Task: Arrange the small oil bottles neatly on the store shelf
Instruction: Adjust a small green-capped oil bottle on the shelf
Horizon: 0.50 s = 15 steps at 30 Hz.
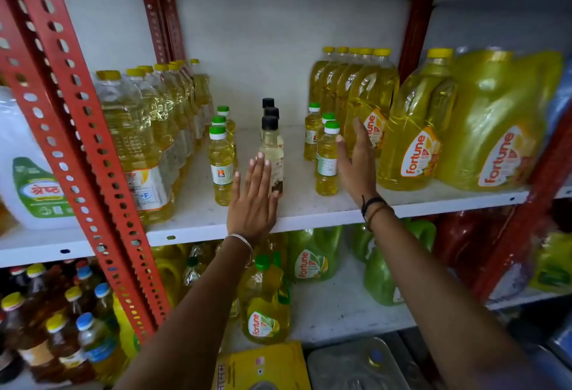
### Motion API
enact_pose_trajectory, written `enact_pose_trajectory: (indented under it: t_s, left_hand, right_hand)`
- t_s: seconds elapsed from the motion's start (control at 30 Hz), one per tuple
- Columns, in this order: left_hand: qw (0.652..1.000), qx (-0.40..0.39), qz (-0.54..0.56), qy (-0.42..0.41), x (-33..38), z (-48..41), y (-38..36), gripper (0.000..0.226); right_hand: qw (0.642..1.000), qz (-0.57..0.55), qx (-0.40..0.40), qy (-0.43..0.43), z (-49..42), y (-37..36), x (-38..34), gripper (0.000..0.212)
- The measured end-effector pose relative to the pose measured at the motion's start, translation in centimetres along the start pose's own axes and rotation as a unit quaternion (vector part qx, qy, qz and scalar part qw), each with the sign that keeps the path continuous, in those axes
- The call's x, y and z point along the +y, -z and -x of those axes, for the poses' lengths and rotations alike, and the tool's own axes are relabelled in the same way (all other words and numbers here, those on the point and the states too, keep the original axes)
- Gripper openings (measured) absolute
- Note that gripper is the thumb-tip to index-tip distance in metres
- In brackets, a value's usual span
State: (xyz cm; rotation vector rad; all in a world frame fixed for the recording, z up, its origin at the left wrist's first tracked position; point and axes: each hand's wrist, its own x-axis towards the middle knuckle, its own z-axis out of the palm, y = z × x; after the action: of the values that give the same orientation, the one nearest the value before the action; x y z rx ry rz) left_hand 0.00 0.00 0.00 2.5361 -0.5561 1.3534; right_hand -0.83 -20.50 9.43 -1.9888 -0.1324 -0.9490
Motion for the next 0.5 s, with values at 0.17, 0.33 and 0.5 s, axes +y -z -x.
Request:
enact_pose_trajectory:
  t_s: [0.17,0.33,0.5]
  left_hand:
    - [1.000,-0.007,-0.022,0.001,0.1,0.2,-0.3,0.062]
    - [0.999,-0.021,-0.027,0.001,0.0,0.2,-0.1,0.061]
    - [0.999,-0.031,-0.028,0.009,0.1,0.1,0.0,0.062]
  right_hand:
    - [0.984,-0.117,-0.113,-0.069,-2.7,0.4,1.0,0.055]
    - [0.983,-0.100,-0.137,-0.069,-3.9,0.3,1.4,0.047]
    - [0.992,-0.022,-0.112,-0.046,-4.5,0.2,1.8,0.040]
